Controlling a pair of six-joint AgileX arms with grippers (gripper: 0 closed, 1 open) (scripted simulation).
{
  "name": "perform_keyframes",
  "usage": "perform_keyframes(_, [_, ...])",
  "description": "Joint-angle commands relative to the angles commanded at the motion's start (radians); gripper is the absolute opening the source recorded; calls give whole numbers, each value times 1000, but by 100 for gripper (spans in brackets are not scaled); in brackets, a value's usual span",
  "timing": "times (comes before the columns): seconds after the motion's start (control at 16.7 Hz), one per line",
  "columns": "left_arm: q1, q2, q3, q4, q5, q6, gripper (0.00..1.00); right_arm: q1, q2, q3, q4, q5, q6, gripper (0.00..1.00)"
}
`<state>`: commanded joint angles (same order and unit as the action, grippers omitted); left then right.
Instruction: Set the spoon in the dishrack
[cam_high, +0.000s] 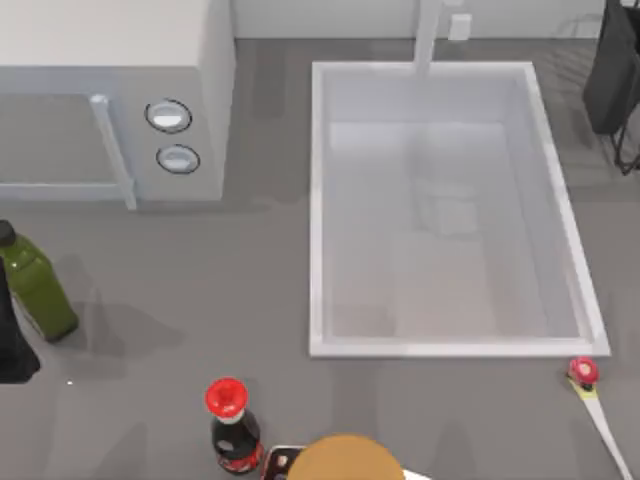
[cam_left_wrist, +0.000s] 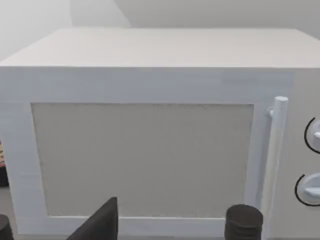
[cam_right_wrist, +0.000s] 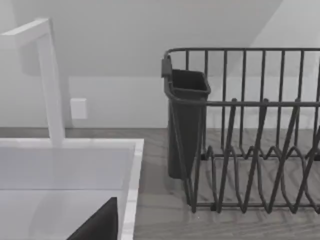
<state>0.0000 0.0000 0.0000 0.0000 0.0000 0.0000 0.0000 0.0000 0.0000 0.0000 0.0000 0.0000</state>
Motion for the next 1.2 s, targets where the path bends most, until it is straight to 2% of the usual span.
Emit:
perform_keyframes(0.24, [0, 0, 0, 0, 0, 0, 100, 11, 34, 31, -33, 2, 7, 100])
perform_keyframes(0.42, [0, 0, 0, 0, 0, 0, 100, 53, 164, 135, -150, 5, 30, 100])
perform_keyframes(0.96, [0, 0, 0, 0, 0, 0, 100, 260, 955, 598, -719, 0, 147, 100])
perform_keyframes(1.2, [0, 0, 0, 0, 0, 0, 100, 336, 1228, 771, -929, -1, 190, 100])
